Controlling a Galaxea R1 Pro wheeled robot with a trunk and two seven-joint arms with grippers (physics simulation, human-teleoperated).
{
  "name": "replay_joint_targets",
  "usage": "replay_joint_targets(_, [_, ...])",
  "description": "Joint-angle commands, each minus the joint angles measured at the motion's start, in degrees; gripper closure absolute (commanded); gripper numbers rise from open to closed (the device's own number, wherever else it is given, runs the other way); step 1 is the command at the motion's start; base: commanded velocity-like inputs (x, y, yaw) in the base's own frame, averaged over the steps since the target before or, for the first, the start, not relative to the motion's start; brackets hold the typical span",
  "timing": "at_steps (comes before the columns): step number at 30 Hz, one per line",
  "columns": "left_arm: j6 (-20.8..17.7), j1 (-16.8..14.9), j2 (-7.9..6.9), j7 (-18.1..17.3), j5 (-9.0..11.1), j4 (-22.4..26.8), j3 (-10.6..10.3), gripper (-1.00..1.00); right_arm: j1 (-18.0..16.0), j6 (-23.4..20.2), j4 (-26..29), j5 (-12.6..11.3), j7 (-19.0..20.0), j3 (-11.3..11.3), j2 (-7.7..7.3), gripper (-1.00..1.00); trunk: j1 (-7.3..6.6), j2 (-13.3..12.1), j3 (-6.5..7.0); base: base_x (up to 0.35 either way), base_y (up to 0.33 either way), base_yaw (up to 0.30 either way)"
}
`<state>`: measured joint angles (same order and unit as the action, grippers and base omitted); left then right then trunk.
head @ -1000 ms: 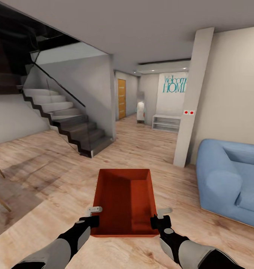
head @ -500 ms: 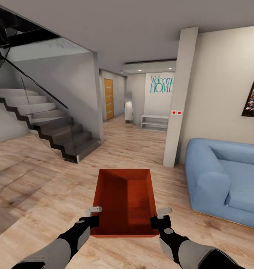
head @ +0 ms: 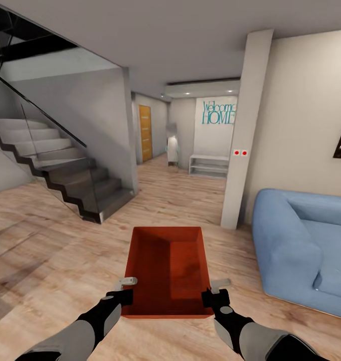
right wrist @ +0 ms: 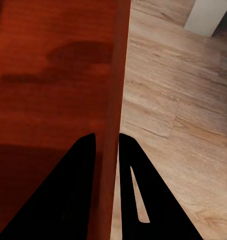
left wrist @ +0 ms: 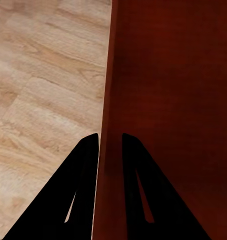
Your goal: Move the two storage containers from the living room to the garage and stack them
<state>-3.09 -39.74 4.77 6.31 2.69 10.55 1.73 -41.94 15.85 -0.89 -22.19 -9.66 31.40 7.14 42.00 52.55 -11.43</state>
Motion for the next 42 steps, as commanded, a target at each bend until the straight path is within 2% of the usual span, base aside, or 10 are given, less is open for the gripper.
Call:
replay_joint_targets(1, [-0.3, 0.0, 0.07, 0.5, 0.2, 0.1, -0.2, 1.0, -0.1, 0.1, 0.8, -0.1, -0.3, -1.1, 0.07, 1.0, 0.04, 0.1, -0.08, 0.321, 0.0, 0.0])
replay_joint_targets(42, [-0.3, 0.0, -0.11, 0.5, 0.1, 0.1, -0.2, 1.0, -0.1, 0.1, 0.8, -0.1, -0.3, -1.1, 0.07, 1.0, 0.04, 0.1, -0.08, 0.321, 0.0, 0.0])
